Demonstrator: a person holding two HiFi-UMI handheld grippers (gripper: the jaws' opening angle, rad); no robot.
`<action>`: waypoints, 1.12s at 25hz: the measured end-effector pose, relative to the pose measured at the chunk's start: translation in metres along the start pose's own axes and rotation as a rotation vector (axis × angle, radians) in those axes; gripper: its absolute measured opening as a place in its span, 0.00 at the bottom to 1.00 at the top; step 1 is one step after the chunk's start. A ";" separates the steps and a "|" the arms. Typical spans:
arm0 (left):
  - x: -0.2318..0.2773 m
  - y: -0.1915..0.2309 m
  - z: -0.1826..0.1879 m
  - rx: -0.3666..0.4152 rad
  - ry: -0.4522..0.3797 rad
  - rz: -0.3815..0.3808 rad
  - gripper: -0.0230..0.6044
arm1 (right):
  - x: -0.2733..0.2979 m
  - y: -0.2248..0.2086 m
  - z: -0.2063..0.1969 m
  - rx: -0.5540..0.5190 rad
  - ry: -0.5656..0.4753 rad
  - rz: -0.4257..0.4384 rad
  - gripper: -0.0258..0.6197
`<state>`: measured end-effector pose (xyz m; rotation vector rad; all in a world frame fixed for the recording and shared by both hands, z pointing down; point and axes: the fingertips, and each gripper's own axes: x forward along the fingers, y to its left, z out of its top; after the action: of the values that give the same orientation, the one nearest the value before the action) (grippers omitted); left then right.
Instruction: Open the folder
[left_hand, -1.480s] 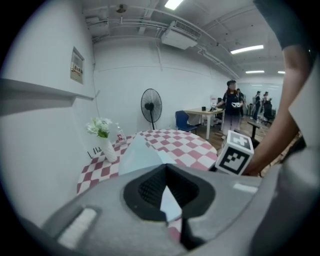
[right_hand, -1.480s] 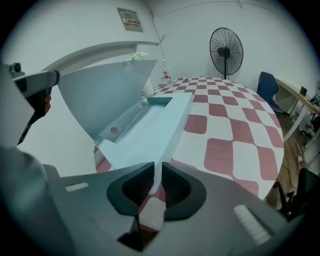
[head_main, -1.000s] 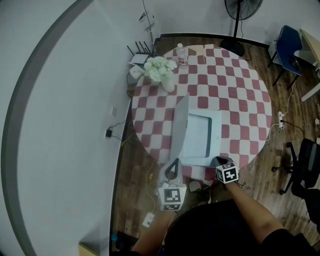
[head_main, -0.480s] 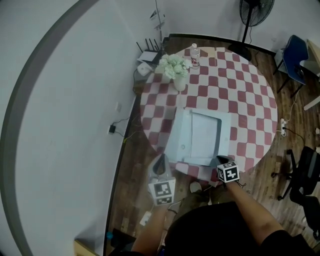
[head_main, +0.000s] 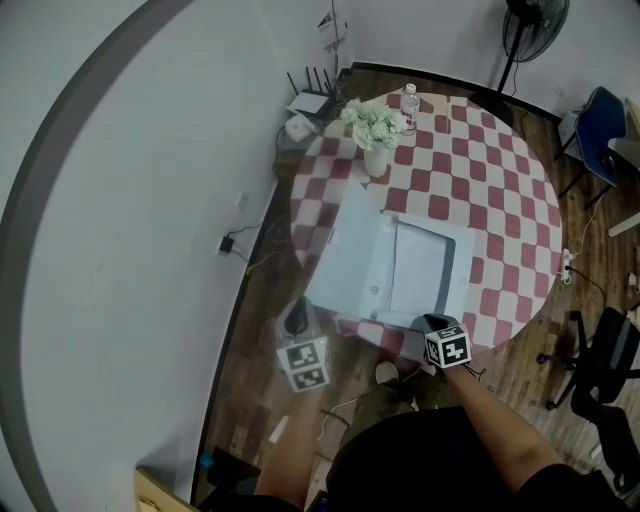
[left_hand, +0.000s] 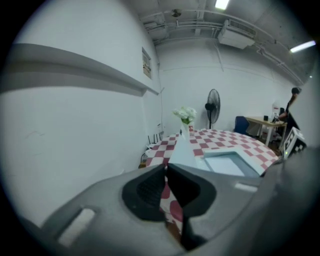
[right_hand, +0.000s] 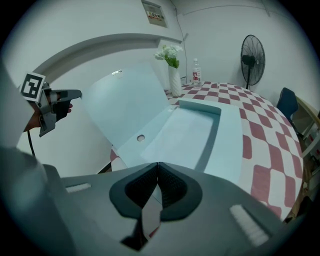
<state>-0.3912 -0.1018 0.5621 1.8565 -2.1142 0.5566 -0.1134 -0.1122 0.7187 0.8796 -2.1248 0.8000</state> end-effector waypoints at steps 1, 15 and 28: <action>0.003 0.007 -0.005 -0.004 0.015 0.013 0.07 | 0.004 0.005 0.003 -0.011 0.003 0.007 0.04; 0.049 0.075 -0.075 -0.167 0.148 0.126 0.08 | 0.039 0.058 0.034 -0.088 0.012 0.081 0.04; 0.106 0.079 -0.136 0.205 0.440 0.118 0.04 | 0.062 0.085 0.038 -0.127 0.043 0.122 0.04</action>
<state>-0.4907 -0.1253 0.7221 1.5278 -1.9299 1.1314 -0.2256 -0.1123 0.7222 0.6666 -2.1816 0.7288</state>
